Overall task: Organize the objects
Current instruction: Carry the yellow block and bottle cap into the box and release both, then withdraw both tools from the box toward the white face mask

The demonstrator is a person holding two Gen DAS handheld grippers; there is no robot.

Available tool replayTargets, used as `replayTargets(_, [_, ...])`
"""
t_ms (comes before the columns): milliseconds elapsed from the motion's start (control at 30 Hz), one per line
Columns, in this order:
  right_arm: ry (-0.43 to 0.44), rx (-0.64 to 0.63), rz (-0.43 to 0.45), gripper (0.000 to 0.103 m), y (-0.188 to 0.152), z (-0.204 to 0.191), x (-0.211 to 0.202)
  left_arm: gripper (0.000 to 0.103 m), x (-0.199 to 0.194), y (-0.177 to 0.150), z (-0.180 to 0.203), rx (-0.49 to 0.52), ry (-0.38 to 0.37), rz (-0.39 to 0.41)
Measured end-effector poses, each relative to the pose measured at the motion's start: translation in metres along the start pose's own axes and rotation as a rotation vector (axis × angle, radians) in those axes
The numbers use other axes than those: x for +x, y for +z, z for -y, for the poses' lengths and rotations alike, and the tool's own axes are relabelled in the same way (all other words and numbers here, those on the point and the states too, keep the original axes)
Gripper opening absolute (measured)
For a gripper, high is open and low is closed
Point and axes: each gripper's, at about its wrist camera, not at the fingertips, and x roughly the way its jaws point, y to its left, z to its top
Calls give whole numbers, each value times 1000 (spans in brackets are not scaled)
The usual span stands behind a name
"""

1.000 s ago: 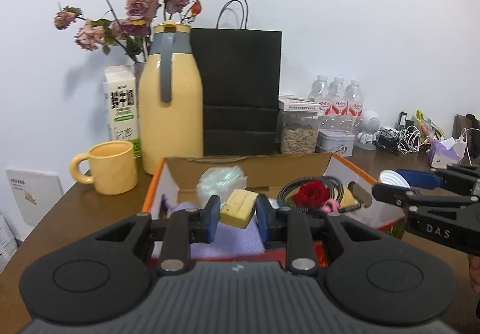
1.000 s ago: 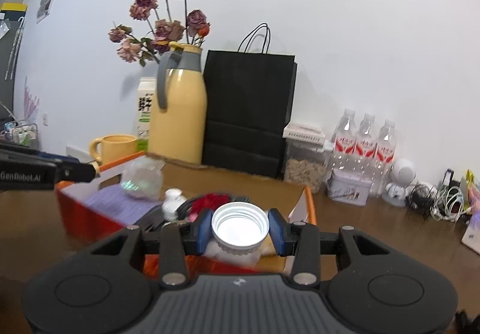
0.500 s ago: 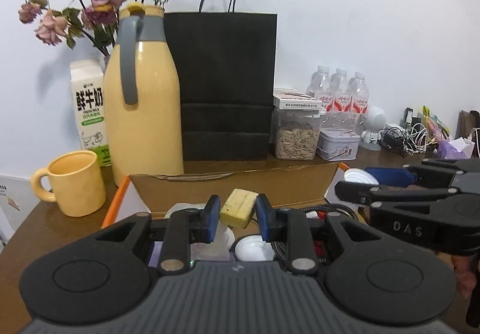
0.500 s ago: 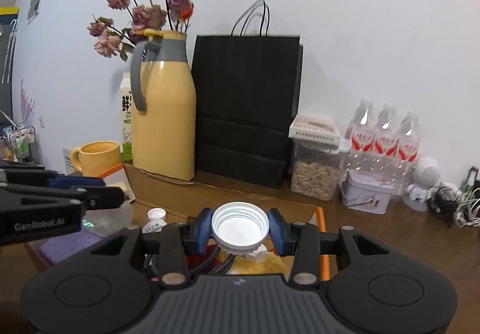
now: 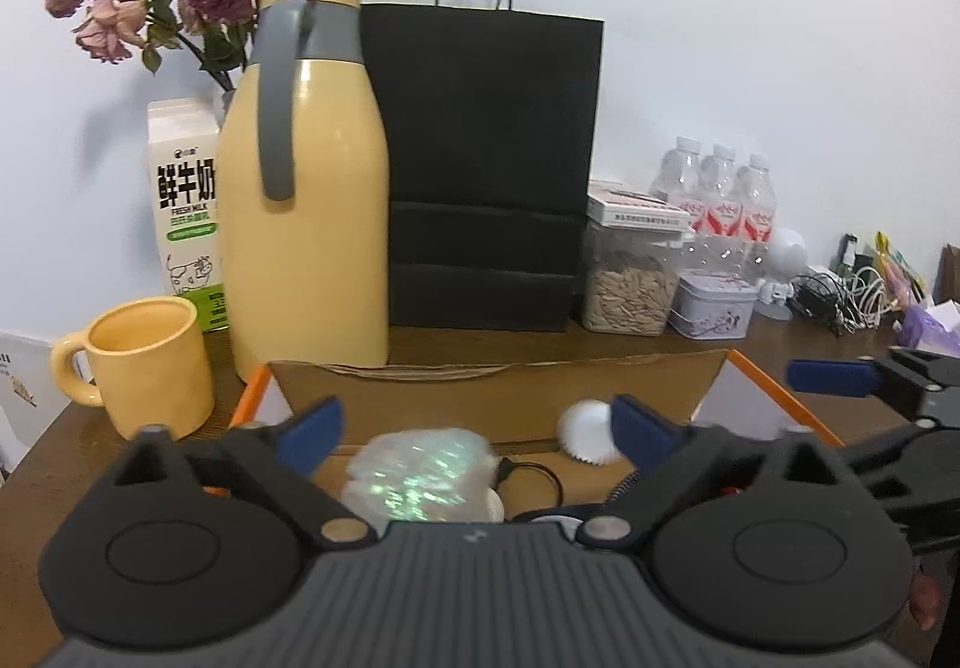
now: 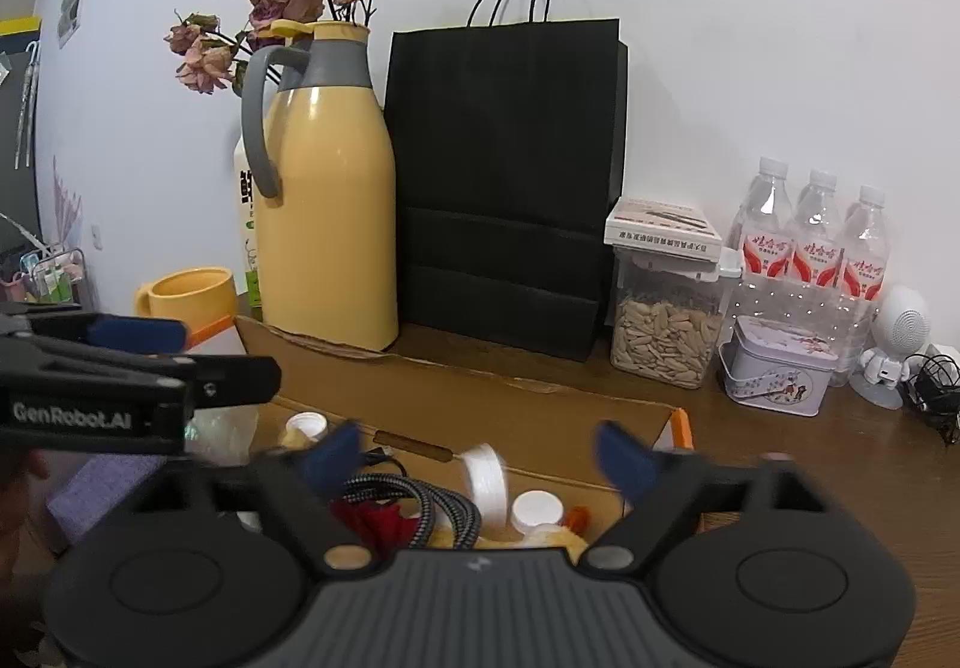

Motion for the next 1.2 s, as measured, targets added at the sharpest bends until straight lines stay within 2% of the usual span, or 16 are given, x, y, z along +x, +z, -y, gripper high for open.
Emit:
replayTargets(33, [10, 7, 5, 103, 0, 0, -2, 103, 0, 0, 0, -3, 6, 1])
replayTargets(567, [-34, -9, 29, 103, 3, -4, -18, 103, -18, 3, 5, 13, 27, 21])
replayTargets(933, [-45, -24, 64, 103, 3, -20, -58, 103, -67, 1, 5, 0, 34, 48])
replayTargets(1200, [-40, -45, 72, 103, -4, -40, -95, 103, -105, -7, 2, 14, 46, 30])
